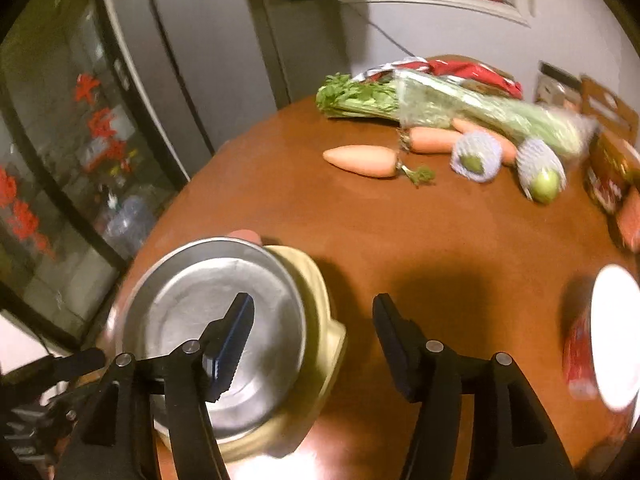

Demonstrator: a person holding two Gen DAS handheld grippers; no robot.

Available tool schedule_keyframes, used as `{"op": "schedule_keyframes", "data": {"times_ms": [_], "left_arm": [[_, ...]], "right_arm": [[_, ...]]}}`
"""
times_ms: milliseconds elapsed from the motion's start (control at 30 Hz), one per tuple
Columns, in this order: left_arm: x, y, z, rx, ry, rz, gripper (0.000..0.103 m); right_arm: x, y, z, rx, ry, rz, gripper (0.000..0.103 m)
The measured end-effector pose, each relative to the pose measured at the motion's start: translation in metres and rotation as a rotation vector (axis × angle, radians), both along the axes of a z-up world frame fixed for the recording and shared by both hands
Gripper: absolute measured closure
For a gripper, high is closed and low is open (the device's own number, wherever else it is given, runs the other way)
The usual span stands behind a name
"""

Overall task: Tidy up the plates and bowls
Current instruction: 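Lower the grey pan onto the cream plate and open the left gripper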

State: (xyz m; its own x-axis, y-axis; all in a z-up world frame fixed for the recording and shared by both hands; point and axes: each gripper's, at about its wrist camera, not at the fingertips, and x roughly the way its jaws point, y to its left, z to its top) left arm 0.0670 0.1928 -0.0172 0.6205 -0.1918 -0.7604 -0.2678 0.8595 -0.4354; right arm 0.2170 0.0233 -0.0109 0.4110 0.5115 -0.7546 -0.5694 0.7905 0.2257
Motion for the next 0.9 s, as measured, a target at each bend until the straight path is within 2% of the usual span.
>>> {"op": "schedule_keyframes", "data": {"times_ms": [100,267,433,600,700,900], "left_arm": [[0.008,-0.005,-0.005,-0.056,0.002,0.012,0.038],[0.024,-0.015,-0.010,-0.019,0.042,0.026,0.035],[0.039,-0.018,-0.020,-0.025,0.060,0.007,0.035],[0.054,-0.027,-0.021,0.004,0.056,-0.040,0.035],[0.061,-0.037,-0.020,0.057,0.064,-0.070,0.035],[0.076,-0.059,-0.021,0.120,0.071,-0.148,0.035]], "right_arm": [[0.009,0.007,-0.009,-0.031,0.008,0.018,0.039],[0.016,0.007,-0.023,0.016,0.087,0.042,0.041],[0.012,0.000,-0.025,0.072,0.099,0.063,0.057],[0.003,-0.009,-0.025,0.079,0.090,0.069,0.061],[0.000,-0.017,-0.026,0.085,0.099,0.063,0.062],[-0.005,-0.040,-0.027,0.084,0.096,0.003,0.061]]}}
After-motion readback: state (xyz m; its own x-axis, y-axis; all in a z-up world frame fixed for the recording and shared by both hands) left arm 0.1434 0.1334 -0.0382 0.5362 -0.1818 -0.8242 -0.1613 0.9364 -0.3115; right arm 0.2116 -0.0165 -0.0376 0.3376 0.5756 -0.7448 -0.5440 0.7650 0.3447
